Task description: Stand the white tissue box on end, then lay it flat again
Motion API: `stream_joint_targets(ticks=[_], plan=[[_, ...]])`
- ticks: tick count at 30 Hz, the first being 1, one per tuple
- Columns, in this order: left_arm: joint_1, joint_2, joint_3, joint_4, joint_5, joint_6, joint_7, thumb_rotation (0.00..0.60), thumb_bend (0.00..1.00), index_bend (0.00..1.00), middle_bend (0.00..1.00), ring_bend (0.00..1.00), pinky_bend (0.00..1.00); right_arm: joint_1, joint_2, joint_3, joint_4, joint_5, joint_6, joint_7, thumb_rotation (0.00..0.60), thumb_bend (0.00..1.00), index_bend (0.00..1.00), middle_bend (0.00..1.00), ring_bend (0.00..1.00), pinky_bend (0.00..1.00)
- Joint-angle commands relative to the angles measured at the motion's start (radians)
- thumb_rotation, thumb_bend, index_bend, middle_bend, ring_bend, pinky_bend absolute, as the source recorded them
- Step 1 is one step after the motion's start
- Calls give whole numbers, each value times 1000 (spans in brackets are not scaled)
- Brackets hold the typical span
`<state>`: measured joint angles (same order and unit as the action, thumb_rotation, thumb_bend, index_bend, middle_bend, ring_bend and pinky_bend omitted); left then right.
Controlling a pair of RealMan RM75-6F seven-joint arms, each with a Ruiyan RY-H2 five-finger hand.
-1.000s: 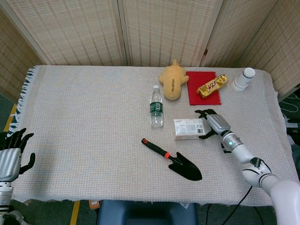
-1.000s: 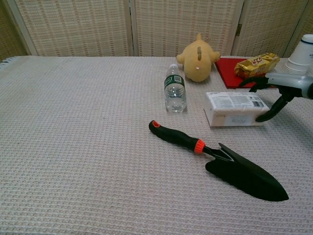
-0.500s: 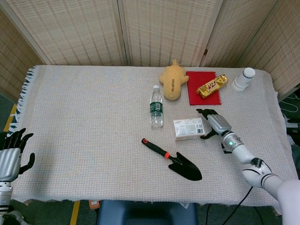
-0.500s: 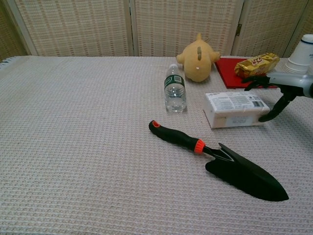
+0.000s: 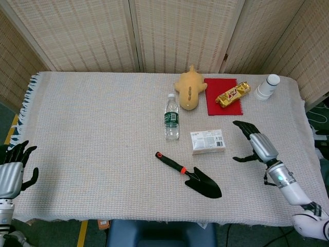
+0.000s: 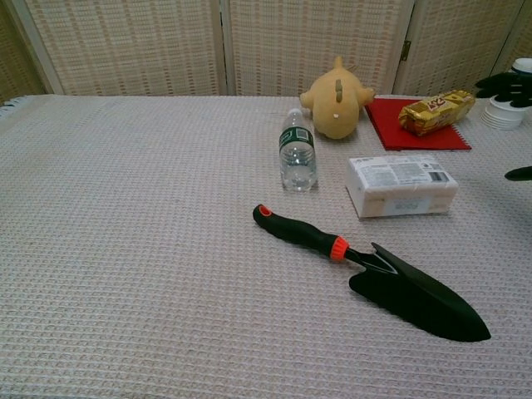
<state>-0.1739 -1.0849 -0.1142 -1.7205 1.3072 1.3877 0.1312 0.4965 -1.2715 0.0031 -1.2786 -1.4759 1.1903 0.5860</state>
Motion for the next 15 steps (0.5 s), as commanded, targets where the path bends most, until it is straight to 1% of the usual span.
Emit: stream_joint_targets(ticks=[1,3,7,9,11,15], plan=[[-1,-1,0,1,-2,-2,1,600,485,158,0,0,93,-213,89,-30,-197,68,209,-333,600,0,0,37,45,0],[-3,-2,1,2,-3,-5,4,600,485,158,0,0,93,-260,90,-38,-207,98,235,-381,600,0,0,37,45,0],[-5,-7,3,4,-2,-8,12,600,486,157,0,0,93,-311,74,-31,-155,116,266,-361,600,0,0,37,45,0],[-6,-9,4,5,-1,-9,13,600,485,157,0,0,93,-319,84,-28,-139,111,261,-347,600,0,0,37,45,0],[-8,-12,4,9,-2,-11,16,600,485,157,0,0,93,-326,87,-12,-139,112,277,-342,600,0,0,37,45,0],[-11,-18,3,16,-3,-14,19,600,485,157,0,0,93,-340,104,1,-156,104,284,-337,600,0,0,37,45,0]])
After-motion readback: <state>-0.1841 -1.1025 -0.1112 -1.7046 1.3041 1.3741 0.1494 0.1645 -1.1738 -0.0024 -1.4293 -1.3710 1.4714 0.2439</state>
